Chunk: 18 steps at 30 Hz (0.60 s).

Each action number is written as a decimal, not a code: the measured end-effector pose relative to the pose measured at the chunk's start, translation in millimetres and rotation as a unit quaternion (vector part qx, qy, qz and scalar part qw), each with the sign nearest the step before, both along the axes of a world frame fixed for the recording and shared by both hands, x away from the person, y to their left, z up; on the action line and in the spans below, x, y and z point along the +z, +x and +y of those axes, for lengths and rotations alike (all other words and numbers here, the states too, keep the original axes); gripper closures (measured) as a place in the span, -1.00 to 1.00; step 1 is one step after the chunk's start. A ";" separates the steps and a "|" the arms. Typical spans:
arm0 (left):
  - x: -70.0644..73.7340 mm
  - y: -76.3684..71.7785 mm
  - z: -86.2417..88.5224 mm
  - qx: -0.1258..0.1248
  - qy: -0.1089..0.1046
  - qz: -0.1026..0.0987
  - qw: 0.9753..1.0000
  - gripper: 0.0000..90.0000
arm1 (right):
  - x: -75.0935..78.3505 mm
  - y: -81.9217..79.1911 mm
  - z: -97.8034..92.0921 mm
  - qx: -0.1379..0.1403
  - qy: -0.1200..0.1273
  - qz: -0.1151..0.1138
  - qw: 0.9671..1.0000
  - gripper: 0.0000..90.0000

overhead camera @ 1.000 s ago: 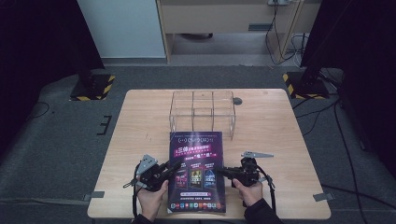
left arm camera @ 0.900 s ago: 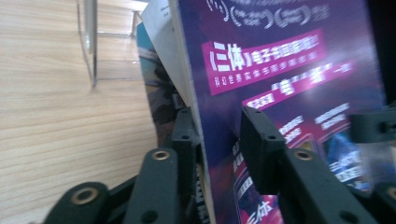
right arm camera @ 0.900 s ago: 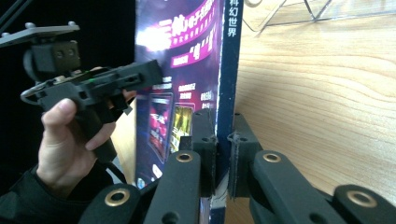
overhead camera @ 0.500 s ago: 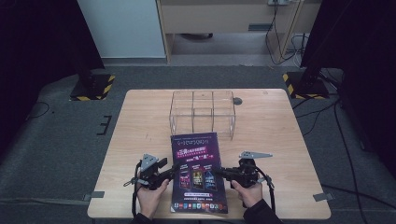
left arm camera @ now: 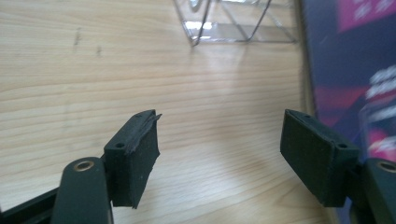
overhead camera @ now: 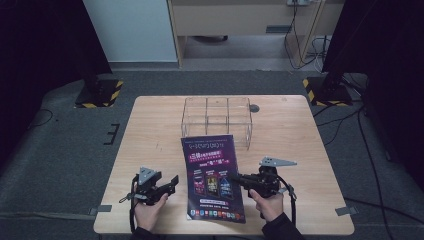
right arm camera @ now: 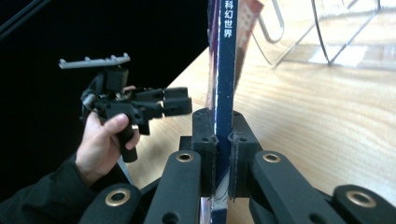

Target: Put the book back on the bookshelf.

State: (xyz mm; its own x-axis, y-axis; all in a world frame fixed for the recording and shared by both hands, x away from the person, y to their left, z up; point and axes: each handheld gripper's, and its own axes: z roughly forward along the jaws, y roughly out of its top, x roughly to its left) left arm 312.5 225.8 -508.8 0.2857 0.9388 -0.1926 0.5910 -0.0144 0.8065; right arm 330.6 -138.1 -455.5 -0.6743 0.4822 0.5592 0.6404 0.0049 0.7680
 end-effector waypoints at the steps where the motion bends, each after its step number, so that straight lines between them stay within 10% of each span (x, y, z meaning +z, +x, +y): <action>1: -0.9 -0.1 0.8 0.002 0.006 0.001 1.000 -0.41 | 3.4 0.1 0.1 -0.002 0.001 -0.005 1.000 0.88; 18: -21.6 8.3 7.5 0.027 0.083 0.042 0.995 -0.52 | 47.4 5.6 2.3 -0.039 0.008 -0.077 0.996 0.88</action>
